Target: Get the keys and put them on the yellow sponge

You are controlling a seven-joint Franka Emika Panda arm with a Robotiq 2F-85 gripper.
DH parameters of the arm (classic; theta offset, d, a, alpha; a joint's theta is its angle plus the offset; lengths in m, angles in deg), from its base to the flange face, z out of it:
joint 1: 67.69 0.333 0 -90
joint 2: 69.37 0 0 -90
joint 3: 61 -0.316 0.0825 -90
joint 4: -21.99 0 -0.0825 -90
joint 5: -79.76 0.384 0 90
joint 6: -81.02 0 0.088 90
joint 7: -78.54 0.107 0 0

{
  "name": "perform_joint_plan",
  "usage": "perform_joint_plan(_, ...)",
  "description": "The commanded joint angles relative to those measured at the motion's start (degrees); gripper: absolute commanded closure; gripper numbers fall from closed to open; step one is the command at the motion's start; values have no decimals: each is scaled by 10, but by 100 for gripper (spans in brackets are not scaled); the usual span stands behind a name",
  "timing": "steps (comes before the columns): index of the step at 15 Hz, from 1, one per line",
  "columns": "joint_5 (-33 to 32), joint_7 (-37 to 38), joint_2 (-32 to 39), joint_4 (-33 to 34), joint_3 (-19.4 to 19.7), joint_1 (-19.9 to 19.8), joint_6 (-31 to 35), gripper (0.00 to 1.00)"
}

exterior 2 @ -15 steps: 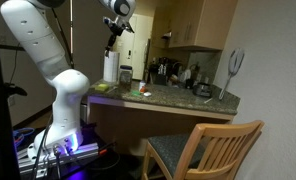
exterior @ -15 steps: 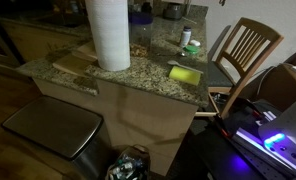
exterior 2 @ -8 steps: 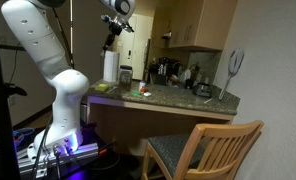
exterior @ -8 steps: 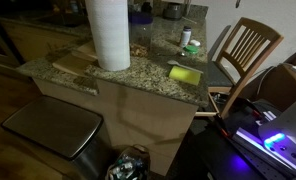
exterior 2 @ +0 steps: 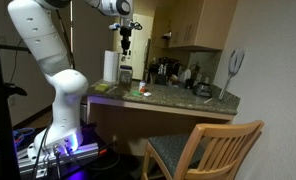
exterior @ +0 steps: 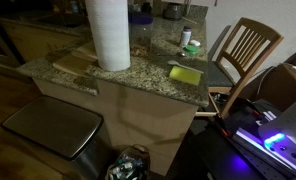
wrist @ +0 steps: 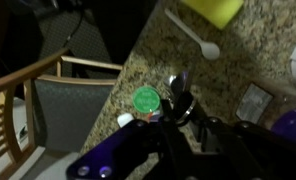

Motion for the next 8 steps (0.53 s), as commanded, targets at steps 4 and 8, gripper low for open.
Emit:
perform_joint_plan(4,-12,0,49,34,-1,-11,44,78)
perform_joint_plan(8,55,-61,55,-21,-5,24,54,94)
